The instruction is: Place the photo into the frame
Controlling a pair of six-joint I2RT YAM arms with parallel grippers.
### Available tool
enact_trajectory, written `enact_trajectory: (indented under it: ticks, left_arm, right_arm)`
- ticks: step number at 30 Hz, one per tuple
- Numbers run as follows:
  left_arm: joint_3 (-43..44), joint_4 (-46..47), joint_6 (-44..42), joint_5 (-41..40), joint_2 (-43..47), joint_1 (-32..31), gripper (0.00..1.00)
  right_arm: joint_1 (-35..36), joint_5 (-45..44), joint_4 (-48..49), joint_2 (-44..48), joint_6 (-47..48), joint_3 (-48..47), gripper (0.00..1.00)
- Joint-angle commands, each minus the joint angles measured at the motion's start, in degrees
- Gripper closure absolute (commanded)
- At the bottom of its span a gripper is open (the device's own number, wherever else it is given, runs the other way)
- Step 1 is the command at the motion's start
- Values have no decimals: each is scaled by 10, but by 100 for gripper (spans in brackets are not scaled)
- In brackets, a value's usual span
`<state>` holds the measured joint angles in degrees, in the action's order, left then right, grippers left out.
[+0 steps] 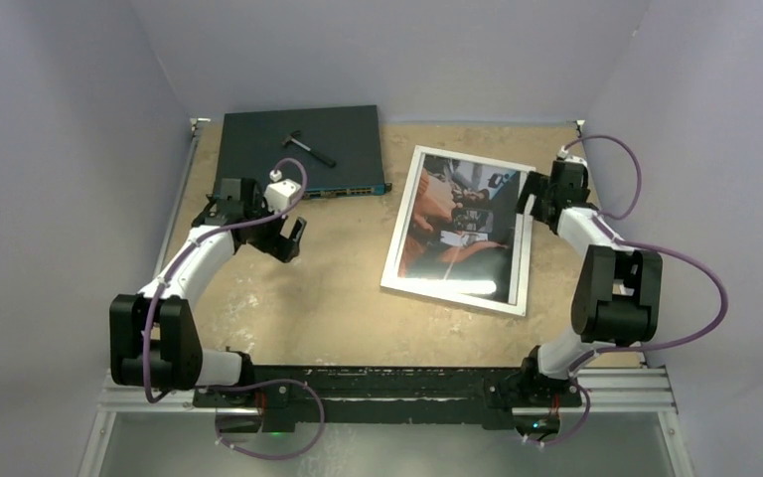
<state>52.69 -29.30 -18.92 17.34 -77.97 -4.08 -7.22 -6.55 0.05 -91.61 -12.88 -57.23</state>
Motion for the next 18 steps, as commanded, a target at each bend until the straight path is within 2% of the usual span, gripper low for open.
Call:
enact_trajectory:
  ticks: [1, 8, 13, 15, 18]
  left_arm:
    - [-14, 36, -7, -4, 14, 14, 0]
    - [-11, 51, 21, 1, 9, 19, 0]
    - [-26, 110, 74, -35, 12, 28, 0]
    - [-43, 151, 93, -11, 19, 53, 0]
    - [-74, 235, 116, 26, 26, 107, 0]
  right_arm:
    - [-9, -131, -60, 5, 52, 15, 1]
    - [-9, -148, -41, 47, 18, 30, 1]
    - [-10, -19, 69, 141, 9, 81, 1]
    - [-11, 32, 118, 174, 3, 106, 1]
    - [-13, 38, 163, 206, -26, 129, 1]
